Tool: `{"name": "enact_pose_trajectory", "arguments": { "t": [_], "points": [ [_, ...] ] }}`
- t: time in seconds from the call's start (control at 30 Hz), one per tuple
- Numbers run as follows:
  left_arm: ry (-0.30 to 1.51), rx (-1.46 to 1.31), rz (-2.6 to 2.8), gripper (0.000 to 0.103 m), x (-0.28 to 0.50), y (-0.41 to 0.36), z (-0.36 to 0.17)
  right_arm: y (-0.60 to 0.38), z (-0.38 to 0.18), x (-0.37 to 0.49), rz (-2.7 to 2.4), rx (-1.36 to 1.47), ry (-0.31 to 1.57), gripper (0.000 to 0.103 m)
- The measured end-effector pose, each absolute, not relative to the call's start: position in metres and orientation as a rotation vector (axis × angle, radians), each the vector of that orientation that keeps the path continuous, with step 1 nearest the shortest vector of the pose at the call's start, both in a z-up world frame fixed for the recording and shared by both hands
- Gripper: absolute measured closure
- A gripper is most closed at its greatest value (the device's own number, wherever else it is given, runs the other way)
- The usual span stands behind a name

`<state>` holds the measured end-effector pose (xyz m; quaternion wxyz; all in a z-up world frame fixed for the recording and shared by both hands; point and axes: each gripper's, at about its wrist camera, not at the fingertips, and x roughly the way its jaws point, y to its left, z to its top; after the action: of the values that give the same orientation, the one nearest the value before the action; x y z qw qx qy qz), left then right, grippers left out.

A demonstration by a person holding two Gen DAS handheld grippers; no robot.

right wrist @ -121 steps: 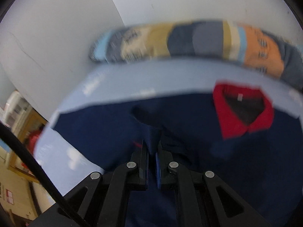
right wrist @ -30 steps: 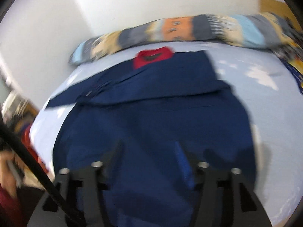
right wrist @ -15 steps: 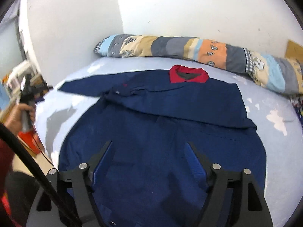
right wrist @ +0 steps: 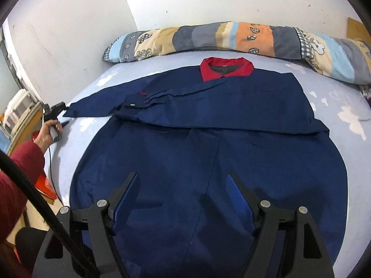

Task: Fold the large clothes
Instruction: 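Lift the other sleeve with the left tool and fold it across the body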

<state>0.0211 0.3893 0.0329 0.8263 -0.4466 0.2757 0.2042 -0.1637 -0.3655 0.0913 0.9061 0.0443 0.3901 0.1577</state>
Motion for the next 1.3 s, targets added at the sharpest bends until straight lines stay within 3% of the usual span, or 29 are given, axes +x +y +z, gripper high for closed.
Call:
{"name": "enact_pose_trajectory", "arguments": {
  "t": [0.1,0.13,0.17,0.2,0.47,0.83,1.13,1.3],
  "points": [
    [0.509,-0.958,0.433,0.035,0.038,0.396,0.03,-0.363,0.088,-0.161,0.32,0.072,0.798,0.022],
    [0.487,-0.96,0.429,0.045,0.042,0.396,0.03,-0.363,0.087,-0.16,0.313,0.07,0.796,0.022],
    [0.48,-0.966,0.423,0.089,0.044,0.397,0.031,-0.364,0.086,-0.158,0.31,0.073,0.798,0.022],
    [0.487,-0.993,0.392,0.103,0.048,0.397,0.03,-0.366,0.084,-0.156,0.307,0.075,0.803,0.022],
    [0.477,-0.795,0.31,0.1,0.037,0.355,0.098,-0.378,0.095,-0.159,0.285,0.11,0.761,0.022],
    [0.451,-0.588,0.119,0.1,0.054,0.237,0.253,-0.428,0.129,-0.178,0.181,0.196,0.632,0.022],
    [0.408,-0.455,-0.12,0.099,0.075,0.073,0.367,-0.474,0.159,-0.199,0.132,0.34,0.511,0.022],
    [0.444,-0.397,-0.301,0.099,0.079,-0.061,0.384,-0.487,0.174,-0.214,0.109,0.362,0.438,0.022]
  ]
}}
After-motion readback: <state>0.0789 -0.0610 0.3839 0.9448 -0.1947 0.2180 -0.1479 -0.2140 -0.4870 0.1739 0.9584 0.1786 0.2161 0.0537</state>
